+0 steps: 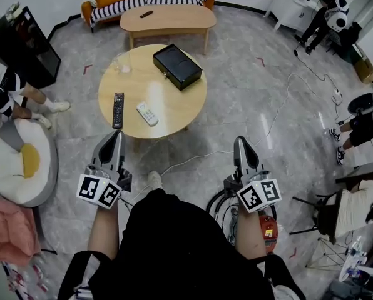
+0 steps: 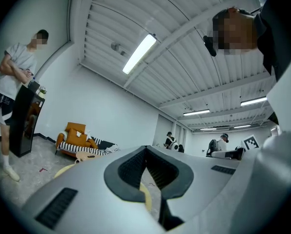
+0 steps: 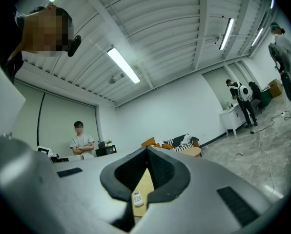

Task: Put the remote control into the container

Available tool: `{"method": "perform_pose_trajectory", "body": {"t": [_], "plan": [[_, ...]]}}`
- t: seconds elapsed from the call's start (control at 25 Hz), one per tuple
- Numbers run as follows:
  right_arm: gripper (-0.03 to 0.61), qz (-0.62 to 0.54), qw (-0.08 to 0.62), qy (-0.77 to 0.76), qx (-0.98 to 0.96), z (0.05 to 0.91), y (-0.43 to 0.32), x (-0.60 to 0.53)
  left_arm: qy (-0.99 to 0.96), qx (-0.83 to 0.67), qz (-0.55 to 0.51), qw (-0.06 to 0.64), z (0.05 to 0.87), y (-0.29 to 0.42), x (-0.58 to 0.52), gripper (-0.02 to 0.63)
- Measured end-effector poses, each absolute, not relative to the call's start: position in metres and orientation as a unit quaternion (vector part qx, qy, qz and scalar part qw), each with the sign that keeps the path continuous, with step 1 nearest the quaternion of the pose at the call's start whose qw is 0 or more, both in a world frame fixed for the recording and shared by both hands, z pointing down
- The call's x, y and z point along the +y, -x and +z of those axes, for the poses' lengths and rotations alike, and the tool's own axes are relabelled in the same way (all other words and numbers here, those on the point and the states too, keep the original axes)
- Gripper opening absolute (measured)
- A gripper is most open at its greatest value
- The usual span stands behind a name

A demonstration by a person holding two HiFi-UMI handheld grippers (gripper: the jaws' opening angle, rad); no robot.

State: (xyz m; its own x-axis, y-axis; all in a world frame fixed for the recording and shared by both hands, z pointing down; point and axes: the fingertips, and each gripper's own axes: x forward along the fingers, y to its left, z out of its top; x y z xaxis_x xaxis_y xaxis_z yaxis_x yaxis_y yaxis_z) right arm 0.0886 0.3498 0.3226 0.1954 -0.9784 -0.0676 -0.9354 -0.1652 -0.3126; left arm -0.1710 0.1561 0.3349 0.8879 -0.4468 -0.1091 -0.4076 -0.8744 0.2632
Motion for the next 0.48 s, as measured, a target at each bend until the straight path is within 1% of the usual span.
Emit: {"method": "perform_pose_trajectory", "body": {"t": [0.2,0.48], "plan": [[0.008,-0.069,0.129,0.758,0.636,0.316,-0.092,0.303,-0.965,-0.22,-0.086,0.119,0.335,0.163,0.116,0.008],[0.008,-0.063,0.108,0.757,0.642,0.303,-0.094,0.245,-0.963,-0.213,-0.088,0.14,0.34,0.16,0.07,0.008]]}}
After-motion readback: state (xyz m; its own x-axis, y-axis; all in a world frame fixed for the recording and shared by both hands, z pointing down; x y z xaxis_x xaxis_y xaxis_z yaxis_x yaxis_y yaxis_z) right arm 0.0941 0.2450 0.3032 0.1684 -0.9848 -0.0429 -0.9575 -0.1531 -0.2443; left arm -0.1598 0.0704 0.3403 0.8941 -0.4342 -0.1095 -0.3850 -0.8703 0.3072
